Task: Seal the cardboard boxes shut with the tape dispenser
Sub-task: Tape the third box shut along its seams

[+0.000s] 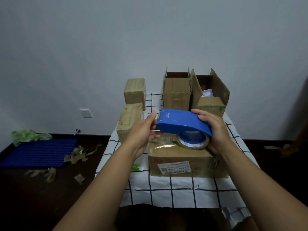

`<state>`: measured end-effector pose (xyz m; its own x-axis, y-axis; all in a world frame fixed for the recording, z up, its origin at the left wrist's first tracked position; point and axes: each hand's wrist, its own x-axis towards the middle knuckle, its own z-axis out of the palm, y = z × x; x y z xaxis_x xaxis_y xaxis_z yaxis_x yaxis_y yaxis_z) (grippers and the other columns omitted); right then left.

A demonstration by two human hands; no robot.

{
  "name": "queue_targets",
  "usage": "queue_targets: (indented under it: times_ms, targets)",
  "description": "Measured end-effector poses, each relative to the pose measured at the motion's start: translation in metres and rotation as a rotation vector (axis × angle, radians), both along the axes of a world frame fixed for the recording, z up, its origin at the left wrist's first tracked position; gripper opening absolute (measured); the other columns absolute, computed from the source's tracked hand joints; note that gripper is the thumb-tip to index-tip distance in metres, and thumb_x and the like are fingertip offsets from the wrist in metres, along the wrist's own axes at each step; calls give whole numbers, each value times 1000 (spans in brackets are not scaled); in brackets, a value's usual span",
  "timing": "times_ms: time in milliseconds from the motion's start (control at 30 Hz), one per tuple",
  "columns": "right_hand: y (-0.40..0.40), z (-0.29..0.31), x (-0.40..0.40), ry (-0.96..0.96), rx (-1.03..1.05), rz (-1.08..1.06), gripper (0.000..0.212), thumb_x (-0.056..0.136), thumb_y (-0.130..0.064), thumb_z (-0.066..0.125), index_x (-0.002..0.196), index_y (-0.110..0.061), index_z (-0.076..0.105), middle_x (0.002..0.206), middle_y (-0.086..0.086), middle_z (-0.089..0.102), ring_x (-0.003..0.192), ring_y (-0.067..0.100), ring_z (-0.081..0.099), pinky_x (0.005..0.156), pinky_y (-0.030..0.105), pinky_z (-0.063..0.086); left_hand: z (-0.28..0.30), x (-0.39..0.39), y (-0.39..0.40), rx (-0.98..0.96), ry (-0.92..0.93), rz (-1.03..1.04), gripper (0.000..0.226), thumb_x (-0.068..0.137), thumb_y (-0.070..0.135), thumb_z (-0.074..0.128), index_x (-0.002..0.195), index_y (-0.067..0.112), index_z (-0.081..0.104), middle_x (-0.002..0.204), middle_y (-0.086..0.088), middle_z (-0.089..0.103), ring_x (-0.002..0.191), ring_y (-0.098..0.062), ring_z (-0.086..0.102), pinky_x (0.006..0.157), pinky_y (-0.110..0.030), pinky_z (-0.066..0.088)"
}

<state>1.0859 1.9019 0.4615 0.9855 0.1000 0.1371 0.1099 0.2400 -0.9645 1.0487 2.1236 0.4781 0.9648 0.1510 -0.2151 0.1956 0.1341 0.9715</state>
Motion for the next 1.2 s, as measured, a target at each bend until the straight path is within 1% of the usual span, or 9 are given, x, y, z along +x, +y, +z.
queue_targets:
  times_ms: [67,167,300,433,567,700,800,1000,1200]
  targets:
    - [0,-1,0,0,2,12,27,79,-24,58,92,-25,82,102,0,77,89,12,70,71,19,55,0,-1,1,-139,3,-26,28,91,42,63,94,16,74,91,-6,75,76,-14,72,63,-25,55]
    - [-1,-3,1,-6,24,15,27,80,-22,57,92,-24,82,104,3,76,90,14,70,73,20,55,-1,-4,1,-315,7,-54,22,90,33,66,98,13,73,94,-8,75,78,-14,71,61,-22,56]
    - [-2,-5,2,-11,25,13,33,94,-9,51,94,-23,81,106,3,76,94,15,69,75,21,56,-3,-5,0,-401,39,-61,33,85,31,67,108,8,66,95,-10,74,80,-16,72,60,-24,56]
    - [-2,-3,2,-4,17,12,33,95,-8,50,96,-23,80,107,2,76,95,16,69,76,22,56,-4,-6,1,-411,77,-51,45,74,34,75,109,8,66,99,-14,73,80,-19,71,60,-24,57]
    - [-1,-3,1,-4,18,6,33,95,-6,49,97,-21,79,106,2,76,96,17,68,81,26,55,-6,-6,5,-431,100,-44,12,90,7,64,100,1,67,97,-20,72,74,-19,71,58,-22,58]
    - [-1,-2,1,2,10,12,32,95,-8,51,96,-22,79,105,1,76,95,16,68,78,24,55,-5,-5,9,-288,112,-47,11,96,2,54,100,1,64,85,-15,74,68,-17,71,57,-21,57]
    - [0,1,-1,-11,2,31,26,89,-15,56,96,-23,80,105,0,76,93,13,70,75,22,56,-6,-4,12,-136,111,-18,10,97,8,56,97,6,66,87,-10,75,73,-17,72,58,-22,56]
    - [2,7,-8,-54,-73,98,36,97,-8,53,91,-29,81,100,-7,77,87,6,70,66,18,54,-6,-1,16,-1,87,67,16,95,3,54,96,4,70,60,-2,64,52,-8,59,55,-20,54]
    - [-13,19,-8,-102,-206,76,33,97,-14,55,93,-34,81,105,-11,75,95,8,68,78,23,55,-8,-5,16,64,51,189,12,92,4,58,90,0,69,59,-1,58,52,-10,52,53,-21,50]
